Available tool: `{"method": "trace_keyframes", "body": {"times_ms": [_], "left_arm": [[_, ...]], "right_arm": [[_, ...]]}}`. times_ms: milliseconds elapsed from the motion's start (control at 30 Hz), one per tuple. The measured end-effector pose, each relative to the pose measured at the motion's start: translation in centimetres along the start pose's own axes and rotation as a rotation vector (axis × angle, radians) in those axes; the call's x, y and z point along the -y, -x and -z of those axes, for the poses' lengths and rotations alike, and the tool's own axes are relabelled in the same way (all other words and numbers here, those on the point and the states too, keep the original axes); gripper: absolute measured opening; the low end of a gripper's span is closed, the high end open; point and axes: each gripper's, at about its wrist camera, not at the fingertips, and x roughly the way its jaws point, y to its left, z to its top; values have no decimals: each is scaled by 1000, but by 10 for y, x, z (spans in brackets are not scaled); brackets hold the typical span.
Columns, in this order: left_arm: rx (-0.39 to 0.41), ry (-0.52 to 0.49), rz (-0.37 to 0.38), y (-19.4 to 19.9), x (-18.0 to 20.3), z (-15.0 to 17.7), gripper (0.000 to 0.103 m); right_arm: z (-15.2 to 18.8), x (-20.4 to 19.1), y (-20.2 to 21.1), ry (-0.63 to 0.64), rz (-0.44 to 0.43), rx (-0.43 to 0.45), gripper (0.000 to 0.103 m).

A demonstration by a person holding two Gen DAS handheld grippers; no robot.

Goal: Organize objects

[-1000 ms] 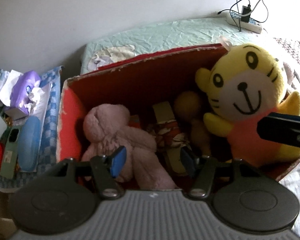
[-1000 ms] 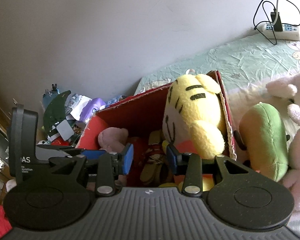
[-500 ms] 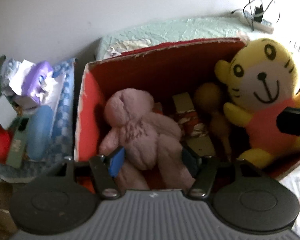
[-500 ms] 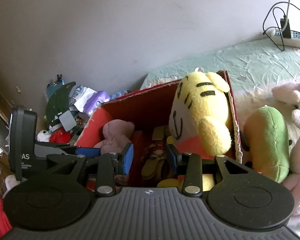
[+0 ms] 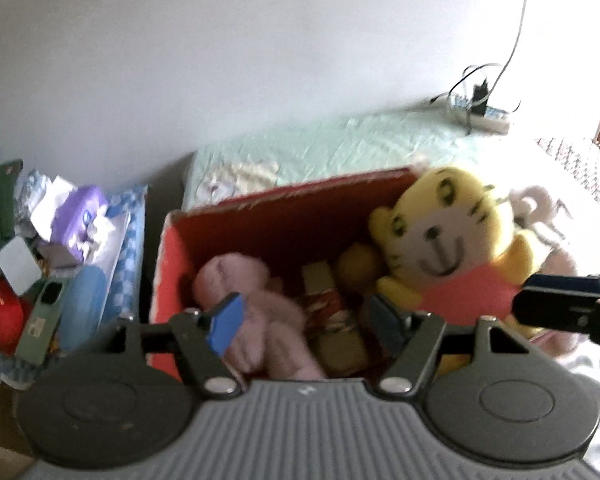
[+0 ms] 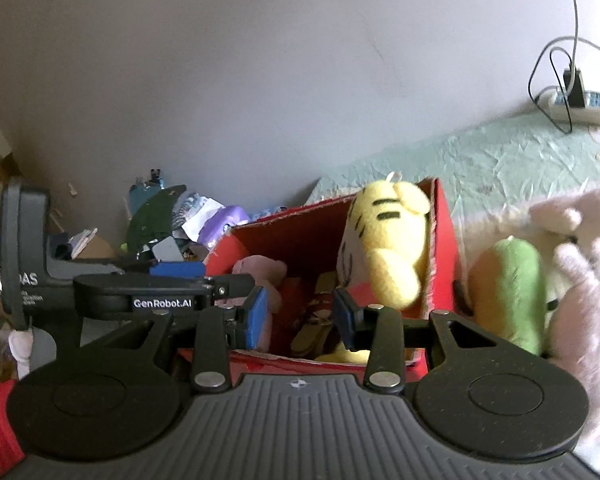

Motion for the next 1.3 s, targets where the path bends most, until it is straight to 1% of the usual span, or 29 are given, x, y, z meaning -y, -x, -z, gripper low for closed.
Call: {"method": "trace_keyframes", "body": {"times_ms": [133,267,400,567,633,733,833,933,1033,1167,1300], "left_arm": [[33,-11,4,14,31,-8,72],[83,-30,70,29,69,-20,72],[106,-56,116,32,117,-27,72],[71,-86,143,24,176,-31,71],[66,-89,167,23,197,-29,71],[45,-85,204,14,223,-25,71],[-14,-65,217,-7,244,-18,69],[-81,-45,202,-33,259,-9,66],[-128,-31,175,-52,265,-2,66],[-160,-19,194,-68,271,2,67],[-193,-23,207,-87,278,4,66]], "right_arm": [[-5,23,25,-4,-22,21,41],[-7,55,51,-10,-17,22,41],[-7,99,73,-46,20,14,41],[-4,156,86,-87,111,-29,41],[-3,176,86,-117,134,-49,40],[-2,203,85,-176,129,-74,38],[-2,217,80,-197,120,-95,35],[1,230,78,-212,111,-106,35],[4,238,76,-232,92,-120,34],[6,246,72,-234,79,-127,34],[9,257,69,-282,88,-114,34]]}}
